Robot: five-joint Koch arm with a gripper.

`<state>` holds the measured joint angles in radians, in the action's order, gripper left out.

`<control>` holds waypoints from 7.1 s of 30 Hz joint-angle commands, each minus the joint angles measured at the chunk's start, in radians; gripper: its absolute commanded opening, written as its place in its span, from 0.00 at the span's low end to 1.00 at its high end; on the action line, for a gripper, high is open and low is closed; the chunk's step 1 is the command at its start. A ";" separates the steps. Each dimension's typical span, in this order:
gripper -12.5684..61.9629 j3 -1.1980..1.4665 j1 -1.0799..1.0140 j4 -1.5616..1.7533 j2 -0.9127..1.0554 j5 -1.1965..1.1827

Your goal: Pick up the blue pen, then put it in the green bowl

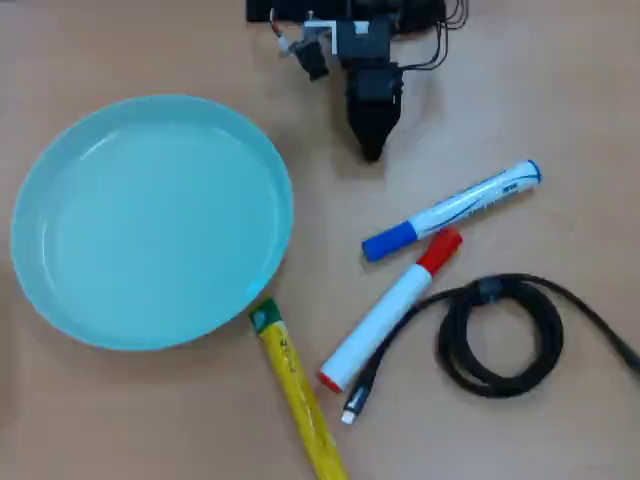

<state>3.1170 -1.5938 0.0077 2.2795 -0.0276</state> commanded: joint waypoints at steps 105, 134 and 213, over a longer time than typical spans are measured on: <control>0.58 -1.744 0.453 -1.856 -0.449 0.195; 0.92 -1.736 0.414 -1.514 -1.008 0.198; 0.06 -1.278 0.442 -1.315 -0.399 -0.092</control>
<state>1.8945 -1.1582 -1.2609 1.7687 -0.0951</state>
